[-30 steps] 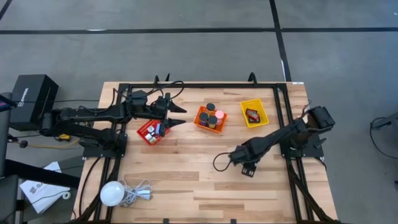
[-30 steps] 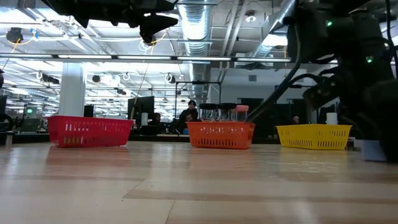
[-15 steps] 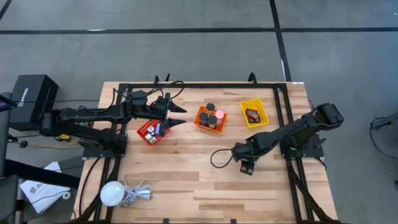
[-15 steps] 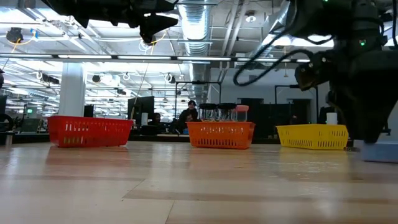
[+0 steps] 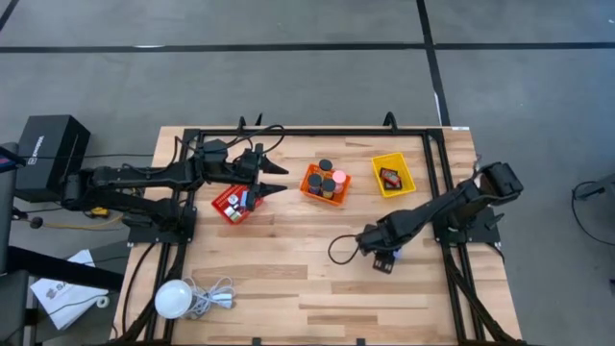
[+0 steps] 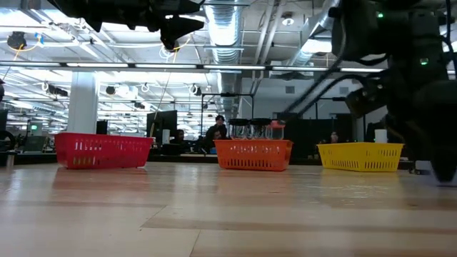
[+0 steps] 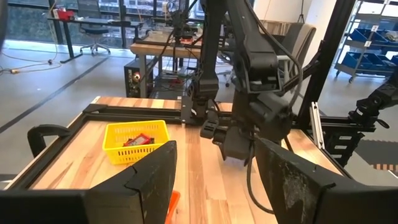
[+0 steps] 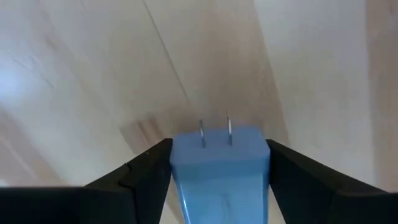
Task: Pick & Place Office items
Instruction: Put the light blue charger adapter into the red basket
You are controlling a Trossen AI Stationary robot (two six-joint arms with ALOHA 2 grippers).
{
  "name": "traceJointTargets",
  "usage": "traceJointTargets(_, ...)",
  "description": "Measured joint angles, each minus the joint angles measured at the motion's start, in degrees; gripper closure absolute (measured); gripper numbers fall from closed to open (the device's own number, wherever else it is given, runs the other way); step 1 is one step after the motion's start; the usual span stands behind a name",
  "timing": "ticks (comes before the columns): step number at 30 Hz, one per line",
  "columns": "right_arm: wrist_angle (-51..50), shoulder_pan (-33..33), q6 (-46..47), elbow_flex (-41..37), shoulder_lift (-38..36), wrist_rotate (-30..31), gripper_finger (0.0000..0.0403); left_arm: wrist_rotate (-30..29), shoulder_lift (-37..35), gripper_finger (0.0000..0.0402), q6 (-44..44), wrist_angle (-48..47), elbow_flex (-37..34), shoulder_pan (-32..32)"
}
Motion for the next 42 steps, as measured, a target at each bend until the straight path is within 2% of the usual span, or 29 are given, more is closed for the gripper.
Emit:
traceJointTargets(9, -0.4, 0.8, -0.9, 0.4, 4.6, -0.6, 0.0170, 0.0, 0.0, 0.0188, 0.0, -0.8, 0.0, 0.0)
traceJointTargets(15, -0.2, 0.0, -1.0, 0.1, 3.4, -0.5, 0.0195, 0.0, 0.0, 0.0188, 0.0, -1.0, 0.0, 0.0)
traceJointTargets(21, 0.3, -0.3, -1.0, -0.2, 0.5, 0.5, 0.0182, -0.1, 0.0, 0.0188, -1.4, -1.0, 0.0, 0.0)
traceJointTargets(26, 2.0, -0.7, -1.1, -0.1, -0.7, 5.0, 0.0200, -0.3, 0.8, 0.0188, -11.7, -1.0, 0.0, -1.2)
traceJointTargets(31, 5.4, -2.0, -5.7, 0.6, -0.8, 6.9, 0.0199, -0.2, 3.5, 0.0188, -11.1, -1.6, 0.0, -6.7)
traceJointTargets(35, 6.1, -2.8, -11.6, 4.8, -0.8, 10.8, 0.0185, -0.4, 6.4, 0.0188, -10.2, -1.6, 0.0, -11.4)
traceJointTargets(42, 5.8, -3.6, -25.5, 15.4, -1.0, 23.1, 0.0200, -11.3, 12.2, 0.0188, -13.4, -1.5, 0.0, -18.8)
